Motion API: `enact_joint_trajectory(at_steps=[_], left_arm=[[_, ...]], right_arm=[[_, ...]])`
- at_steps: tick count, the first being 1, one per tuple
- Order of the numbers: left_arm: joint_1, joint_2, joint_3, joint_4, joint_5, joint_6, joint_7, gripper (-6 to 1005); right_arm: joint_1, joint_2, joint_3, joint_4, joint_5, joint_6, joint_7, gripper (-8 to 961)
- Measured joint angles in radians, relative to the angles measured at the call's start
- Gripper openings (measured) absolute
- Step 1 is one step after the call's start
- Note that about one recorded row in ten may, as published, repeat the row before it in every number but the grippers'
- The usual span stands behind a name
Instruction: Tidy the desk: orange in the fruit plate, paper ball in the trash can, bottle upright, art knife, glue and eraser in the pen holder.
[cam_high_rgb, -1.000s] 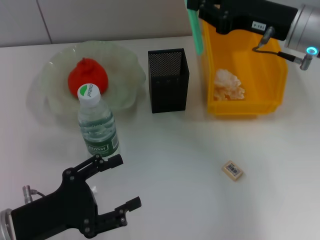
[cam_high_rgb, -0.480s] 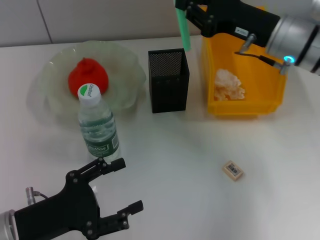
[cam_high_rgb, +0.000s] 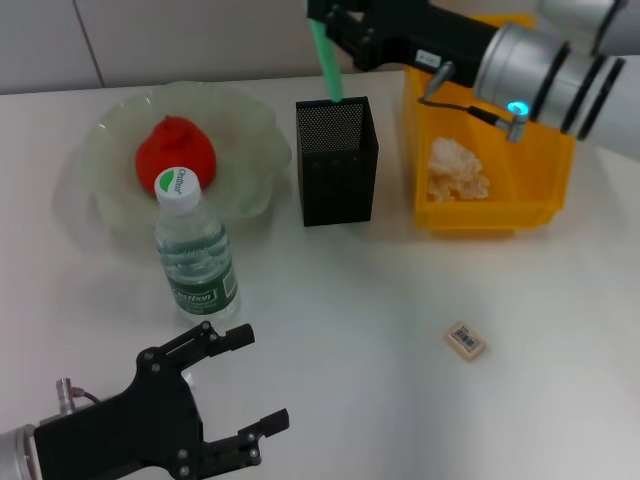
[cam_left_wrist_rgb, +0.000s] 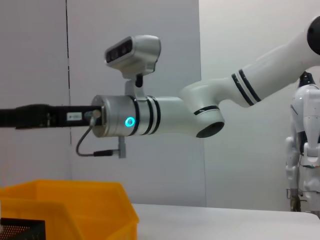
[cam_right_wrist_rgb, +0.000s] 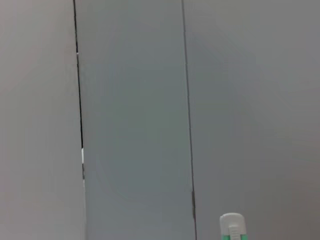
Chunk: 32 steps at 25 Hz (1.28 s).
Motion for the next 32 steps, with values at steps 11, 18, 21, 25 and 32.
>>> enact_joint_trajectory(at_steps=[11, 18, 21, 25, 32], left_arm=[[0.004, 0.003, 0.001, 0.001, 0.0, -0.004, 0.005, 815], [0.0, 0.002, 0.0, 0.002, 0.0, -0.014, 0.005, 815], [-0.001, 0.002, 0.0, 0.002, 0.0, -0.014, 0.005, 815], [0.0, 0.002, 0.001, 0.002, 0.0, -0.014, 0.005, 815], [-0.001, 0.002, 0.001, 0.002, 0.0, -0.008, 0.003, 815]], right_arm=[[0.037, 0.007, 0.0, 0.074, 0.002, 0.048, -0.067, 165], [0.015, 0.006, 0.001, 0.079, 0.003, 0.057, -0.088, 166], [0.014, 0.006, -0.003, 0.082, 0.003, 0.058, -0.093, 169], [-0.003, 0.007, -0.007, 0.08, 0.003, 0.046, -0.094, 180], [-0.047, 0.009, -0.005, 0.06, 0.005, 0.02, -0.095, 365]])
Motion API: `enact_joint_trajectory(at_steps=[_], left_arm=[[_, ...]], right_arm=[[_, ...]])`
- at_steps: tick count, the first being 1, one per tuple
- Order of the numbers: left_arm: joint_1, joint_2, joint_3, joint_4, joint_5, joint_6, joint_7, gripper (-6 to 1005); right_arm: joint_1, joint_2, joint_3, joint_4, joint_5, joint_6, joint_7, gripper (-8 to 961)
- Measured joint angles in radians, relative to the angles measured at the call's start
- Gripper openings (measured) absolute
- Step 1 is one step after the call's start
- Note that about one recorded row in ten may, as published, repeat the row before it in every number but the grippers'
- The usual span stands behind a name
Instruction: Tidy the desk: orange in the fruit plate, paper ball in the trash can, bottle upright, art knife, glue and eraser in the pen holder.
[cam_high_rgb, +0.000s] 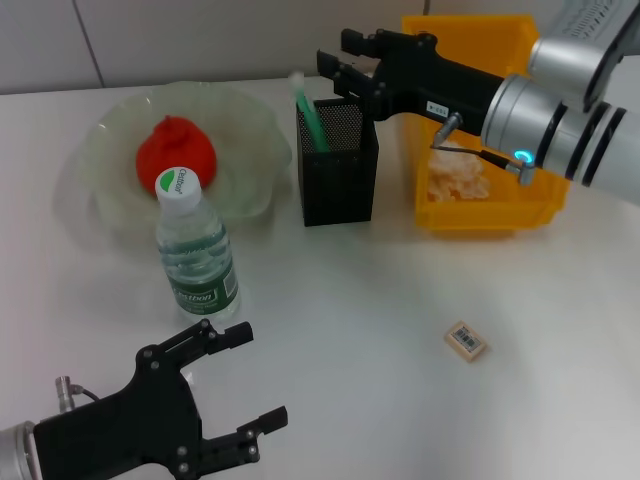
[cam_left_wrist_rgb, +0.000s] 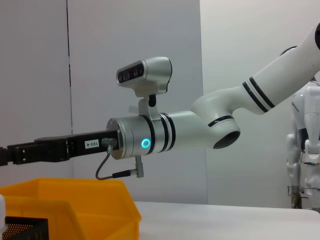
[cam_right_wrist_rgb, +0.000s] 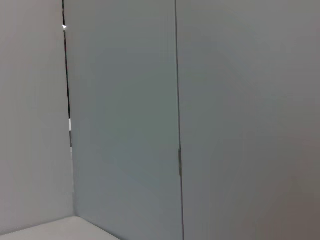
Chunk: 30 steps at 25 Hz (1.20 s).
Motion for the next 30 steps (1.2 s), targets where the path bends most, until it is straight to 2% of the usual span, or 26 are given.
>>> enact_joint_trajectory(at_steps=[4, 7, 8, 10, 11, 12, 13, 15, 16, 17, 20, 21, 22, 25, 26, 27, 30], left_arm=[[0.001, 0.0, 0.0, 0.0, 0.0, 0.0, -0.004, 815], [0.001, 0.001, 0.0, 0.001, 0.0, -0.001, -0.006, 815], [0.002, 0.002, 0.0, 0.004, 0.0, -0.002, -0.009, 815], [-0.001, 0.009, 0.001, 0.008, 0.0, 0.005, -0.017, 815], [-0.003, 0.011, 0.003, 0.011, 0.005, 0.011, -0.022, 815], [-0.003, 0.011, 0.003, 0.011, 0.005, 0.011, -0.022, 815], [-0.005, 0.013, 0.005, 0.017, 0.022, 0.016, -0.027, 815], [-0.005, 0.012, 0.003, 0.02, 0.044, 0.012, -0.028, 815], [-0.005, 0.012, 0.003, 0.02, 0.044, 0.012, -0.028, 815], [-0.005, 0.012, 0.003, 0.02, 0.044, 0.012, -0.028, 815], [-0.005, 0.01, 0.0, 0.019, 0.049, 0.008, -0.028, 815], [-0.005, 0.01, 0.0, 0.019, 0.049, 0.008, -0.028, 815], [0.001, 0.006, -0.003, 0.016, 0.049, 0.006, -0.038, 815], [0.0, 0.002, -0.004, 0.013, 0.047, -0.001, -0.049, 815], [0.0, 0.002, -0.004, 0.013, 0.047, -0.001, -0.049, 815], [0.001, -0.003, -0.011, 0.01, 0.045, -0.014, -0.073, 815], [0.001, -0.003, -0.015, 0.01, 0.043, -0.007, -0.094, 815]], right_arm=[[-0.029, 0.0, 0.006, -0.012, 0.017, -0.051, 0.0, 479], [-0.113, -0.002, -0.002, -0.113, 0.071, -0.13, 0.02, 548], [-0.113, -0.002, -0.002, -0.113, 0.071, -0.13, 0.02, 571], [-0.174, -0.005, -0.007, -0.211, 0.075, -0.158, 0.097, 618], [-0.232, -0.006, -0.018, -0.333, 0.041, -0.181, 0.207, 641], [-0.232, -0.006, -0.018, -0.333, 0.041, -0.181, 0.207, 659], [-0.262, -0.006, -0.026, -0.398, 0.013, -0.19, 0.259, 678], [-0.32, -0.005, -0.045, -0.546, -0.083, -0.208, 0.404, 715], [-0.356, -0.006, -0.048, -0.686, -0.217, -0.241, 0.559, 733], [-0.356, -0.006, -0.048, -0.686, -0.217, -0.241, 0.559, 752], [-0.362, -0.008, -0.016, -0.902, -0.509, -0.34, 0.827, 769], [-0.338, -0.01, 0.009, -1.02, -0.688, -0.433, 0.972, 769], [-0.338, -0.01, 0.009, -1.02, -0.688, -0.433, 0.972, 769], [-0.283, -0.013, 0.036, -1.135, -0.888, -0.608, 1.063, 768], [-0.249, -0.017, 0.044, -1.185, -0.982, -0.714, 1.075, 768], [-0.249, -0.017, 0.044, -1.185, -0.982, -0.714, 1.075, 768], [-0.198, -0.026, 0.042, -1.225, -1.091, -0.859, 1.057, 767]])
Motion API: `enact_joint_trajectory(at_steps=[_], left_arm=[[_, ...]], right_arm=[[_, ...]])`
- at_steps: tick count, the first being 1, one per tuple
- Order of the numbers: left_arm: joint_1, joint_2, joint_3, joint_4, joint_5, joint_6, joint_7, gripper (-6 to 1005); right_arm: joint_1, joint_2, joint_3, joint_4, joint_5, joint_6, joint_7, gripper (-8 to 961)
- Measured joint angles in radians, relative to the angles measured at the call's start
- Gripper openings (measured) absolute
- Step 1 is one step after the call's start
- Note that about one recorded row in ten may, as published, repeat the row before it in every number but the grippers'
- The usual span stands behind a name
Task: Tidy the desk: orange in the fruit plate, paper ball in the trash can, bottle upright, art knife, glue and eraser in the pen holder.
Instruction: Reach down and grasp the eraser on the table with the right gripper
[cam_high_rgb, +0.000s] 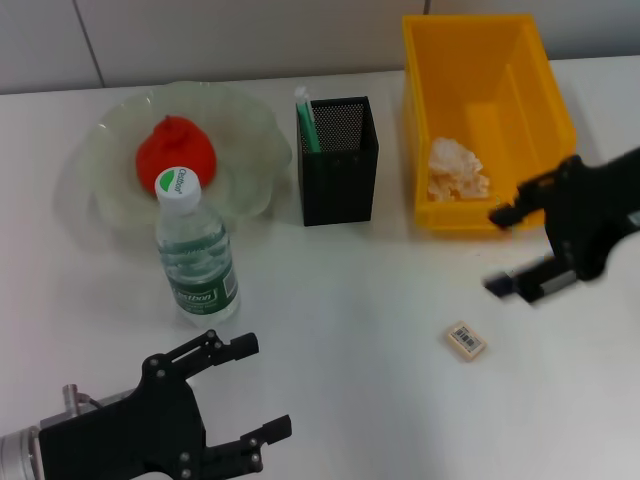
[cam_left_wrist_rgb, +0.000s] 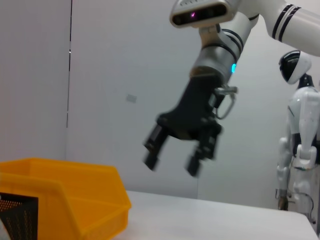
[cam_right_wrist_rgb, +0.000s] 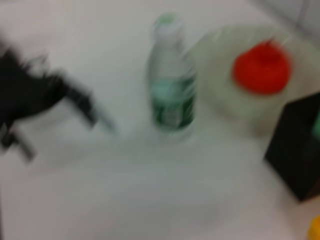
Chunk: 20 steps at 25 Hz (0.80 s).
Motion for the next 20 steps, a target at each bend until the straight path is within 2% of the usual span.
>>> enact_joint_trajectory(at_steps=[1, 2, 5, 6, 7, 11, 15, 16, 17, 20], left_arm=[[0.0, 0.0, 0.0, 0.0, 0.0, 0.0, 0.0, 815], [-0.001, -0.002, 0.002, 0.0, -0.001, 0.004, -0.002, 814], [-0.003, -0.004, 0.009, -0.001, -0.001, 0.004, -0.003, 814], [-0.004, -0.004, 0.011, -0.001, 0.0, 0.004, -0.003, 814], [-0.005, -0.004, 0.012, -0.002, 0.0, 0.005, -0.003, 814], [-0.007, -0.005, 0.006, -0.002, -0.001, 0.01, -0.004, 814], [-0.007, -0.006, 0.004, -0.002, -0.002, 0.007, -0.001, 814], [-0.007, -0.007, 0.004, -0.002, -0.006, 0.006, -0.001, 814], [-0.007, -0.007, 0.004, -0.002, -0.009, 0.006, -0.001, 814], [-0.007, -0.007, 0.004, -0.002, -0.013, 0.005, -0.005, 814]], right_arm=[[0.022, -0.005, -0.015, -0.006, -0.037, -0.079, -0.042, 766], [0.022, -0.005, -0.015, -0.006, -0.037, -0.079, -0.042, 766], [0.043, -0.006, -0.079, -0.011, -0.083, -0.16, -0.093, 765], [0.05, -0.001, -0.14, -0.016, -0.13, -0.17, -0.122, 765], [0.05, -0.001, -0.14, -0.016, -0.13, -0.17, -0.122, 765], [0.076, 0.011, -0.268, -0.007, -0.251, -0.127, -0.176, 765], [0.081, 0.013, -0.326, 0.01, -0.306, -0.052, -0.168, 765], [0.087, 0.015, -0.369, 0.028, -0.339, 0.012, -0.077, 765], [0.087, 0.015, -0.369, 0.028, -0.339, 0.012, -0.077, 765], [0.096, 0.016, -0.441, 0.039, -0.357, 0.069, 0.112, 765]])
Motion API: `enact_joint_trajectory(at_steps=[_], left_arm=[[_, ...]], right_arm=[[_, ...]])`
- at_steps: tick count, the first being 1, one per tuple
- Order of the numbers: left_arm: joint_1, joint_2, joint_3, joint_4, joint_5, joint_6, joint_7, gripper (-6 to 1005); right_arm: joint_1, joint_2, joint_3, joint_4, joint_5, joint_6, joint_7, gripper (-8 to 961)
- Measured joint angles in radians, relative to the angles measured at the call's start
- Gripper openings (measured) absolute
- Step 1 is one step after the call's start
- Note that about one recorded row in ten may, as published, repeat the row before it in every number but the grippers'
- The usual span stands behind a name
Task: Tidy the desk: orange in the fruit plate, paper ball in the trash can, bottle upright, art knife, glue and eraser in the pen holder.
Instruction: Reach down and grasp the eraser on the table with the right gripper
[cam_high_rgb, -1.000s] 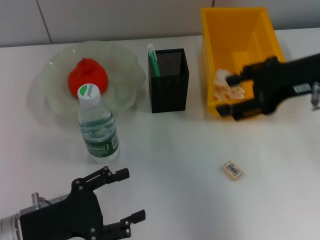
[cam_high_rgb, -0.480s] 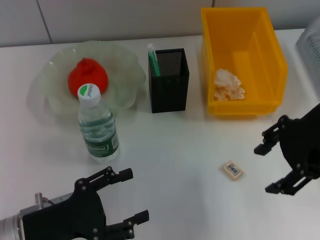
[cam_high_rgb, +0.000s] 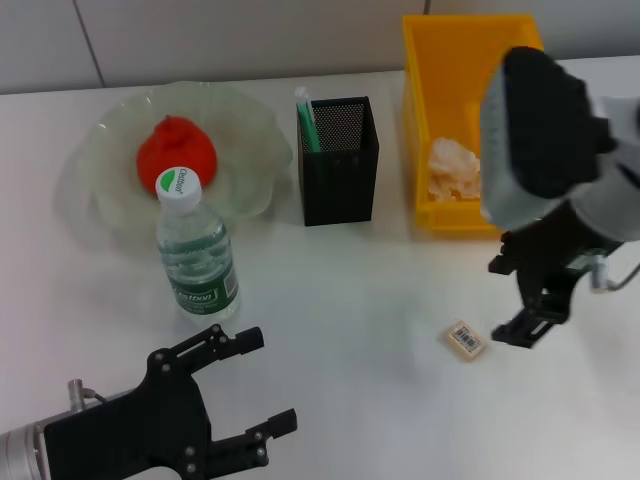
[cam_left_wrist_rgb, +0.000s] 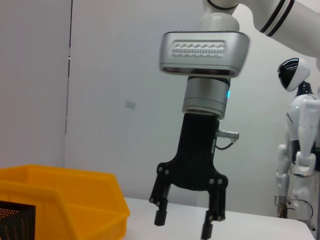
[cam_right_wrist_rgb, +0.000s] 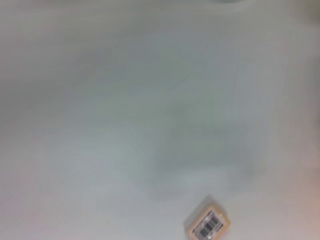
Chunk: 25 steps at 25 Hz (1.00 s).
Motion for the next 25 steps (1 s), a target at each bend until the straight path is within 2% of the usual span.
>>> enact_joint_trajectory(at_steps=[1, 2, 6, 11, 16, 25], left_arm=[[0.0, 0.0, 0.0, 0.0, 0.0, 0.0, 0.0, 814], [0.0, 0.0, 0.0, 0.0, 0.0, 0.0, 0.0, 814], [-0.006, 0.0, 0.001, 0.0, -0.001, -0.001, 0.001, 814], [-0.007, 0.003, 0.006, 0.001, 0.0, 0.002, 0.004, 814], [0.0, 0.004, 0.0, 0.002, -0.001, 0.007, 0.013, 814], [-0.003, 0.005, -0.015, 0.008, -0.004, 0.022, 0.033, 814]], right_arm=[[0.003, 0.001, -0.049, -0.004, -0.018, 0.026, 0.123, 765], [0.003, 0.001, -0.049, -0.004, -0.018, 0.026, 0.123, 765], [0.023, 0.003, -0.127, 0.007, -0.05, 0.053, 0.395, 766], [0.019, 0.006, -0.181, 0.017, -0.05, 0.063, 0.572, 766], [0.004, 0.01, -0.23, 0.01, -0.048, 0.066, 0.65, 766], [-0.046, 0.013, -0.258, 0.008, -0.034, 0.132, 0.783, 763]])
